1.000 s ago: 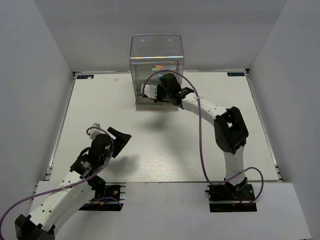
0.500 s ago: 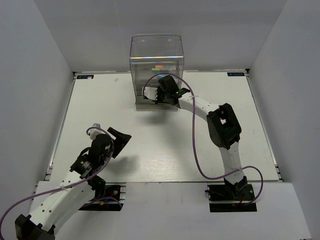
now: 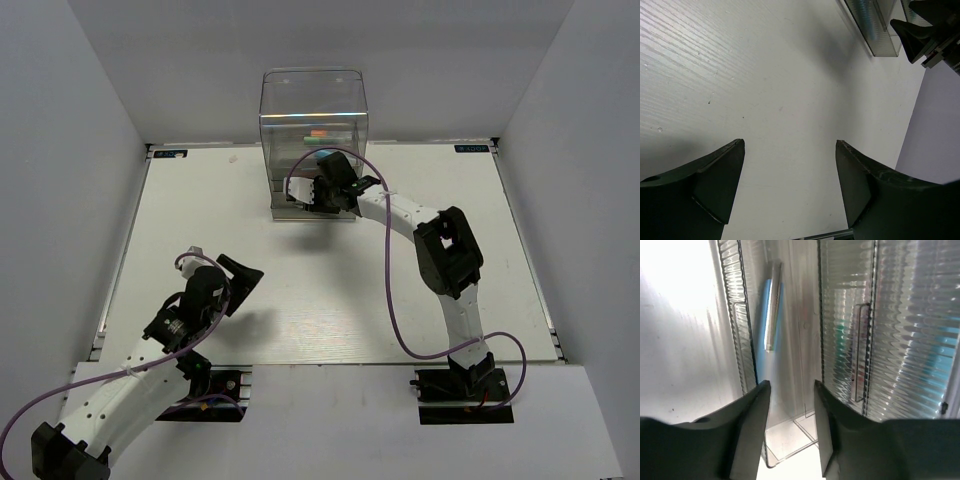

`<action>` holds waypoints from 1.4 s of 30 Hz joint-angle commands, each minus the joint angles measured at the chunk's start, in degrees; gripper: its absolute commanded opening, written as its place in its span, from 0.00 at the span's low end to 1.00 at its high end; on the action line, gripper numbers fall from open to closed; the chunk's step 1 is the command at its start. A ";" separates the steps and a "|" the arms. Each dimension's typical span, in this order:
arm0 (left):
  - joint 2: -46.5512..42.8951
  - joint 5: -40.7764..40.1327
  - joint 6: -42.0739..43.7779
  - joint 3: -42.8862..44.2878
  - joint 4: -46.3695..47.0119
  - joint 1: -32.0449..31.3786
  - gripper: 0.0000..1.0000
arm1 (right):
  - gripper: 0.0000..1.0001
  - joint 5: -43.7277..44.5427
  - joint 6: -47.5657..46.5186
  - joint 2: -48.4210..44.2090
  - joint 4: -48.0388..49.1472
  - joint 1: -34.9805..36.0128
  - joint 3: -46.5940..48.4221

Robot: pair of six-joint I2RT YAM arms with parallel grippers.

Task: Sort the stationery into containers
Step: Place the stationery into the container, then close the drawer

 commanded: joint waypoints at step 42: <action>2.67 -0.48 -0.55 0.46 0.39 -0.28 0.83 | 0.00 -9.06 -0.54 6.35 -7.77 -0.69 9.21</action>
